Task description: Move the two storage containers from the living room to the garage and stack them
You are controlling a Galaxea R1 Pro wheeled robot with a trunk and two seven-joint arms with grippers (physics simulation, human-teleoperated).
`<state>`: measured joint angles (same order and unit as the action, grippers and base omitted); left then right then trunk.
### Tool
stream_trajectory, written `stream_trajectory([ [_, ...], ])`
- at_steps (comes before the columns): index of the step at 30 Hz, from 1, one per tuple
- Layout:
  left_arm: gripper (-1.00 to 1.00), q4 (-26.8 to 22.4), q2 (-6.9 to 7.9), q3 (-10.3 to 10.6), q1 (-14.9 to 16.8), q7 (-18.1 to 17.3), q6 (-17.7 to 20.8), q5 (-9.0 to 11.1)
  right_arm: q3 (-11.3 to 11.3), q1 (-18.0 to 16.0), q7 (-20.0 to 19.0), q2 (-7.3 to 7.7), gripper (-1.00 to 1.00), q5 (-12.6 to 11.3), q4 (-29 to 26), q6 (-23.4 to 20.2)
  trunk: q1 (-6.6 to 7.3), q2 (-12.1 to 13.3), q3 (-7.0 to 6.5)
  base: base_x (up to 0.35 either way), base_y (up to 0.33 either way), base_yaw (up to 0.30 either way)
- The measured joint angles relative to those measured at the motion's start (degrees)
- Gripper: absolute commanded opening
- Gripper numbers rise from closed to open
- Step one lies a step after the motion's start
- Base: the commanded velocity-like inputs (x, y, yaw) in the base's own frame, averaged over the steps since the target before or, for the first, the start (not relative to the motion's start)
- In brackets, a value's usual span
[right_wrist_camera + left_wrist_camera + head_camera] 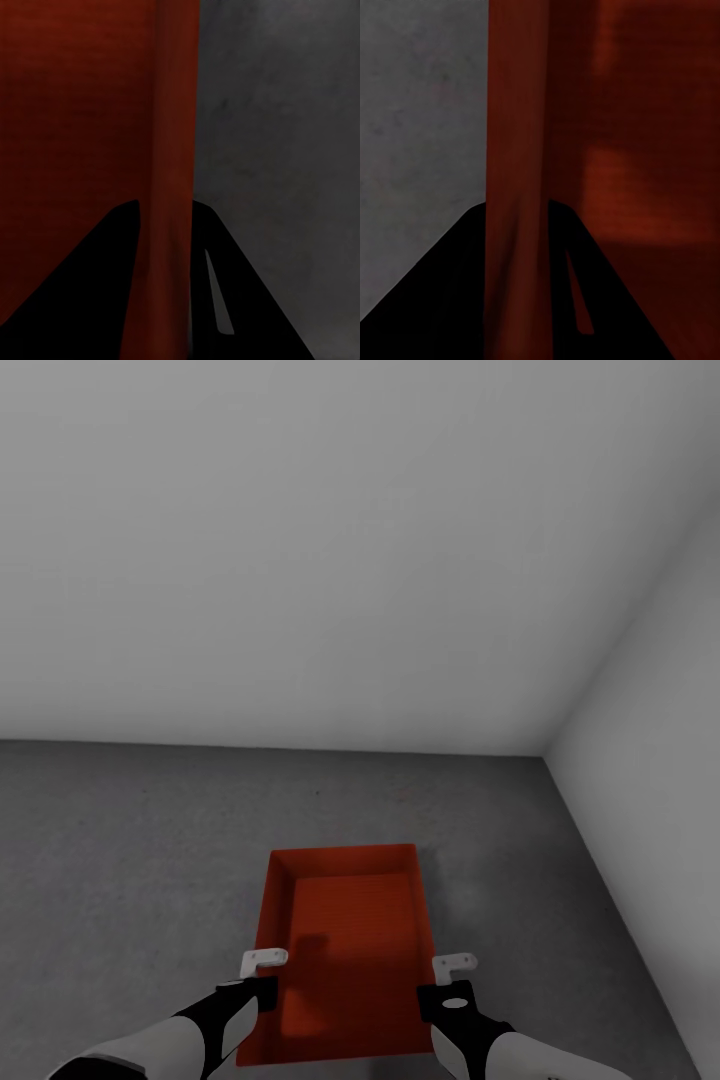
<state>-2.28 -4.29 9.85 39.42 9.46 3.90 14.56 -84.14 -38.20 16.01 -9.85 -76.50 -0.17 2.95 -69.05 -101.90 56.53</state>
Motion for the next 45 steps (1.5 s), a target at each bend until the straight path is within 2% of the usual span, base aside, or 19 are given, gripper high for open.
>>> stream_trajectory([
  [3,-1.0,0.01,0.0,-0.04,-0.02,-0.01,0.0,0.0,-0.04,0.0,-0.04,0.01,-1.0,-0.02,0.01,-0.03,-0.66,-1.2,0.54,0.0,0.0,0.0],
  [14,-1.0,-0.09,0.0,0.04,0.0,0.02,-0.01,-0.04,0.08,0.0,0.04,-0.04,-1.0,0.04,0.05,0.11,-0.67,-1.22,0.76,0.0,0.0,0.0],
  [45,-1.0,-0.1,0.0,0.08,0.0,0.03,-0.08,-0.02,0.08,0.0,0.08,-0.05,-1.0,0.05,0.05,0.19,-0.67,-1.22,3.59,0.0,0.0,0.0],
])
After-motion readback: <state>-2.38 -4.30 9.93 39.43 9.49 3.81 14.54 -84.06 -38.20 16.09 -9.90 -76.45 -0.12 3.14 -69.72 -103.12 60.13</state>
